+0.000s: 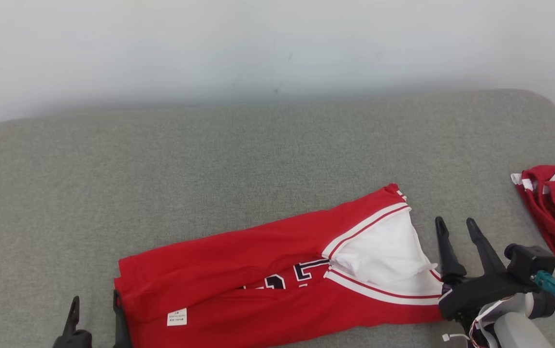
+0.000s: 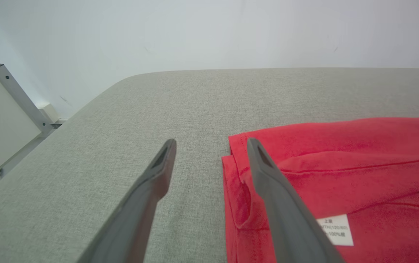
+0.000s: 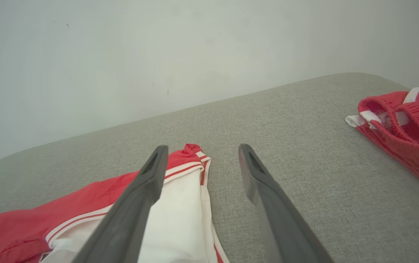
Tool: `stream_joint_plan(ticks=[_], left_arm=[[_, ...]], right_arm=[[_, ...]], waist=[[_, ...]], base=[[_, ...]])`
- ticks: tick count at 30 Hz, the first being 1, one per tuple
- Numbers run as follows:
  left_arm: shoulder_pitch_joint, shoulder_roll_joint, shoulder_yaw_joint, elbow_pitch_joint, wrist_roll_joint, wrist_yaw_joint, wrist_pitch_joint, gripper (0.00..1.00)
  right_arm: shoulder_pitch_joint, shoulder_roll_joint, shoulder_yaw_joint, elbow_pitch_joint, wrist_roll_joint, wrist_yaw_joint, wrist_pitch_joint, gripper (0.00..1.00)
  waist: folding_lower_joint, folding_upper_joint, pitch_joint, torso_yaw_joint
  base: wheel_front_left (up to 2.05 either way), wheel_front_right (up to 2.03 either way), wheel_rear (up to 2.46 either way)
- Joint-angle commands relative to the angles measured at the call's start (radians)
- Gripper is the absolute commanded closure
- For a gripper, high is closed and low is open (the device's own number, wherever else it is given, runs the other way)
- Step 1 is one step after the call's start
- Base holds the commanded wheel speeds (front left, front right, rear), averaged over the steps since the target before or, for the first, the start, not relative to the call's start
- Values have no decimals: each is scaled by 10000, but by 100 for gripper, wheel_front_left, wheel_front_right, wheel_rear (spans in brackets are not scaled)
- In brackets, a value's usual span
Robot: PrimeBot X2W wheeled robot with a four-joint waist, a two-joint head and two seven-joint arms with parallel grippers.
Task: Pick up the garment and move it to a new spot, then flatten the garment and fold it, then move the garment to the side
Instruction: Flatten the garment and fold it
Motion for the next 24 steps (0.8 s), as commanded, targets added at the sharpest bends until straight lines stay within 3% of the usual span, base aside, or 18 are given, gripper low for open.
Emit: stream_joint_plan(ticks=[1,10,24], left_arm=[[173,2,3,-77,78,41,-28,0],[676,3,-269,-247,270,105,-28,0],[103,3,-688,-394,-73,347,-28,0]], right_arm=[[111,59,-33,15,-128,-28,5,0],[257,309,93,1050,-723,-28,5,0],[-1147,310,448,3080,-880,-28,79,0]], waist=[[1,0,-155,40],[1,0,-457,219],[1,0,479,773]], base=[[0,0,0],[0,0,0],[0,0,0]])
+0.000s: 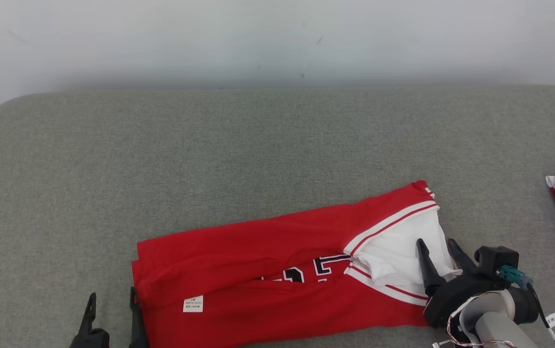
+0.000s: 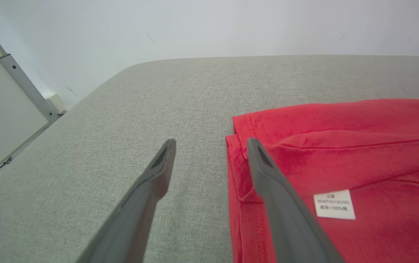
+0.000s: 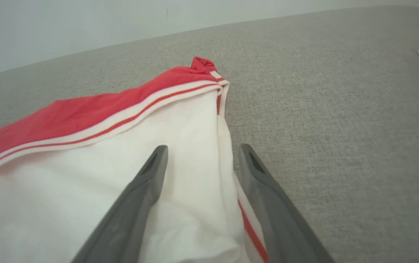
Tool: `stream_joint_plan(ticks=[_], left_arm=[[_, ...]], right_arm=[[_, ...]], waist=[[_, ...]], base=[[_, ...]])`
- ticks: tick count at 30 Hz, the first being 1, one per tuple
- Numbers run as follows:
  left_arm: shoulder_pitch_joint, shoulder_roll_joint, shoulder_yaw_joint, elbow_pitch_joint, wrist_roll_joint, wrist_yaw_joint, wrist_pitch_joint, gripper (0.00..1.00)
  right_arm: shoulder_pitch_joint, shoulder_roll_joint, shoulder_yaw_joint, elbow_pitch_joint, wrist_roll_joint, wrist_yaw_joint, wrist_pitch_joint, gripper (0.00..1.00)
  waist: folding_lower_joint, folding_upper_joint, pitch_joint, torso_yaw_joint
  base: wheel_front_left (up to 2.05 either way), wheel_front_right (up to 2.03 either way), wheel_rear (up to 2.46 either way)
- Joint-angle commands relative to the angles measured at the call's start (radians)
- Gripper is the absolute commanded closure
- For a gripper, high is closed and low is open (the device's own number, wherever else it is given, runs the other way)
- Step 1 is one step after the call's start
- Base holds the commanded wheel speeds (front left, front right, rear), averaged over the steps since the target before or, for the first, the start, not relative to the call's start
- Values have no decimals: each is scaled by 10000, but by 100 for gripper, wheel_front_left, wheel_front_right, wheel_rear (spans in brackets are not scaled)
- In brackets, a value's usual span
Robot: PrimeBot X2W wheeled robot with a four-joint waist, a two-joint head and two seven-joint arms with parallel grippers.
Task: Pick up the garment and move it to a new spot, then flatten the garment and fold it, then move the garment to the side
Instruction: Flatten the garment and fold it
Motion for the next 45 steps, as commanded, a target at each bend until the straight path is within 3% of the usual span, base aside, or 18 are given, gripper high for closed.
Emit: stream_joint_plan(ticks=[1,11,13,14,15,26,30,45], left_arm=[[-164,3,-34,-54,-55,27,-28,0],[-286,3,-264,-88,-253,124,-28,0],[-268,3,-249,-95,-255,141,-28,0],[-263,3,-237,-103,-250,145,-28,0],[-263,3,-233,-110,-240,141,-28,0],[-349,2,-254,-119,-256,103,-28,0],[-315,2,-244,-90,-272,83,-28,0],[-284,4,-314,22,-267,-4,-28,0]], right_arm=[[-179,41,53,191,2,-28,59,0],[-943,81,264,1962,108,-30,186,0],[-943,154,357,2178,194,-30,250,49],[-962,171,403,2250,216,-29,243,83],[-980,187,425,2316,270,-29,231,100],[-1220,-131,208,2365,679,-41,-16,100],[-1193,-412,-546,1947,584,-39,-72,100],[-365,-70,-3461,488,-956,-32,-87,100]], waist=[[-1,0,194,185],[-1,0,436,439],[-1,0,437,428],[-1,0,439,418],[-1,0,439,406],[-1,0,413,235],[-1,0,388,137],[-1,0,216,-437]], base=[[0,0,0],[0,0,0],[0,0,0],[0,0,0],[0,0,0],[0,0,0],[0,0,0],[0,0,0]])
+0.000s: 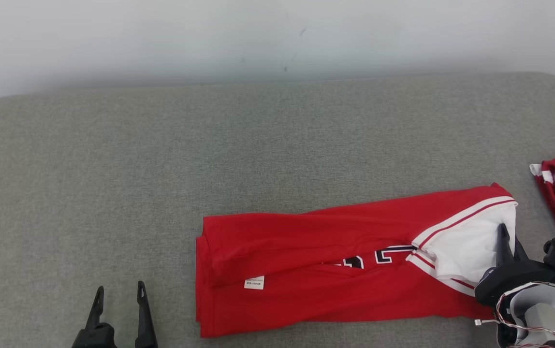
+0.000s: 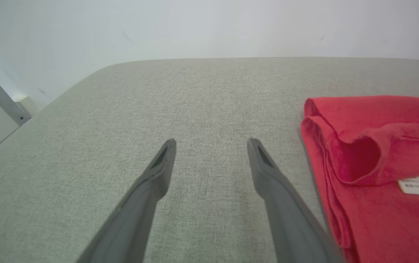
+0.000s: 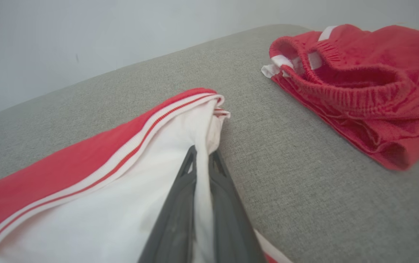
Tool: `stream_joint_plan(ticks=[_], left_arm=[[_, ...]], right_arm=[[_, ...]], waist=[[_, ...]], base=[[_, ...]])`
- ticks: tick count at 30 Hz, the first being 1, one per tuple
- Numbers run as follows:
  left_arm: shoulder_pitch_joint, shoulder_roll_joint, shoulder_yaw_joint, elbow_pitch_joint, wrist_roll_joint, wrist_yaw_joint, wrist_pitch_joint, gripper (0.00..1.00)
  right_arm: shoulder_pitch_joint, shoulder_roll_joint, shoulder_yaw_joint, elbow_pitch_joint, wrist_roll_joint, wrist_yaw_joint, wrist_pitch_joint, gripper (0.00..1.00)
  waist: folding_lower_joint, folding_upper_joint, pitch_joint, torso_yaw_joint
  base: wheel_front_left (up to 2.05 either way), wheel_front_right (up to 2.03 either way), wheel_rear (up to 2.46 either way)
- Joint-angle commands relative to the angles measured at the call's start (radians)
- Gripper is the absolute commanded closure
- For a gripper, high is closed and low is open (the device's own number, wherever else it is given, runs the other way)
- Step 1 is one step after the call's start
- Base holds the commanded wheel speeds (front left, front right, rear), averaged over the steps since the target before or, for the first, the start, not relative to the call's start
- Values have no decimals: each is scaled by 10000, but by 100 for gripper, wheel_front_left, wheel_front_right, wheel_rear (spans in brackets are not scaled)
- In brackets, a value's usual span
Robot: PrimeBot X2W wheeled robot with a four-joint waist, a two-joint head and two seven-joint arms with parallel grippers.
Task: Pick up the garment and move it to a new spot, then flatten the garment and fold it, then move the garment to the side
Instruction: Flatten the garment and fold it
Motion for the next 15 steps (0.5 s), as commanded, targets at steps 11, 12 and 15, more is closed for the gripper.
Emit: stream_joint_plan(ticks=[11,12,15], left_arm=[[145,2,-39,126,-113,-84,-28,0],[166,4,-59,135,-126,-86,-28,0],[206,4,-111,145,-169,-82,-28,0]], right_arm=[[680,644,770,-1678,-134,-31,-1,100],[767,674,959,-1820,-97,-31,-1,100],[1062,745,1534,-2154,24,-31,-1,100]], waist=[[-1,-2,-372,-373],[-1,-2,-407,-379],[-1,-2,-503,-387]], base=[[0,0,0],[0,0,0],[0,0,0]])
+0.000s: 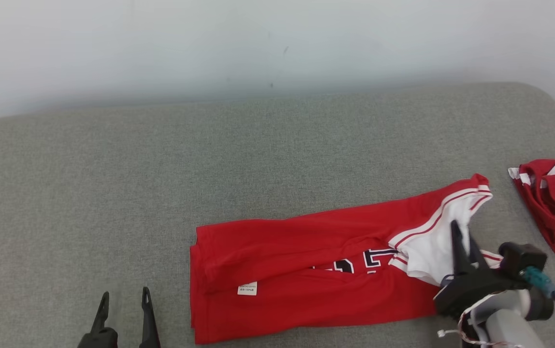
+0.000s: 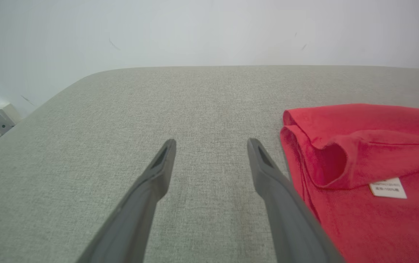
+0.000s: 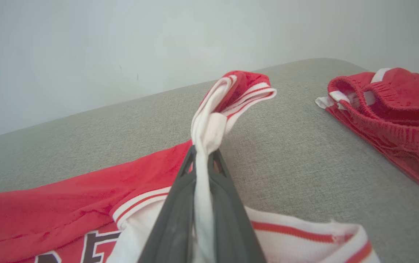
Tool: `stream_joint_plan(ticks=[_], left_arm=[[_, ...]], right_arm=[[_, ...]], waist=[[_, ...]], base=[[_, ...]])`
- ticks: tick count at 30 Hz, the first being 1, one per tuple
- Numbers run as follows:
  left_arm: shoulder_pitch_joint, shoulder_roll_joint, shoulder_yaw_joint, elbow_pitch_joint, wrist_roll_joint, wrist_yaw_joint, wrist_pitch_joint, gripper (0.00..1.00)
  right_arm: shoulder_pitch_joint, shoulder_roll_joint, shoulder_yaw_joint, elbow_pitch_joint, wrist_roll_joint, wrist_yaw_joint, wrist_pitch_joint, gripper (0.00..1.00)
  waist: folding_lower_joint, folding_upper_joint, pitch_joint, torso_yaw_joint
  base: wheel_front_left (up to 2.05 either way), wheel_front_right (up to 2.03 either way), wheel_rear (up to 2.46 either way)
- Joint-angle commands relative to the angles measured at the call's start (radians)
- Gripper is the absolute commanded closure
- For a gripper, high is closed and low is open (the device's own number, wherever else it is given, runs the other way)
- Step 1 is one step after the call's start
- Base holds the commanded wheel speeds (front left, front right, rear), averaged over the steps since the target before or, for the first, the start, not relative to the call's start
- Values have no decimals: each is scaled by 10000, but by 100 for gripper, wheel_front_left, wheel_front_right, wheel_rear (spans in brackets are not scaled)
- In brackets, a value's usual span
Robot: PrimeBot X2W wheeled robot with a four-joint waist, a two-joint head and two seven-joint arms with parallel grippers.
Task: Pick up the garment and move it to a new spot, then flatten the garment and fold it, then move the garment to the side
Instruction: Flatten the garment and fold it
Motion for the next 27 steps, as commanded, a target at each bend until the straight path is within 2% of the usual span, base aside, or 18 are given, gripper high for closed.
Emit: stream_joint_plan(ticks=[1,15,27], left_arm=[[142,2,-25,31,-64,12,-28,0],[292,4,-174,-14,-43,-67,-28,0],[273,4,-317,-12,-149,4,-28,0]], right_arm=[[252,131,339,-162,145,-29,5,100],[406,267,2604,-721,1002,-29,5,100],[-283,487,5212,-670,1857,-29,24,100]], waist=[[1,0,-87,-7],[1,0,-223,298],[1,0,-122,801]], base=[[0,0,0],[0,0,0],[0,0,0]])
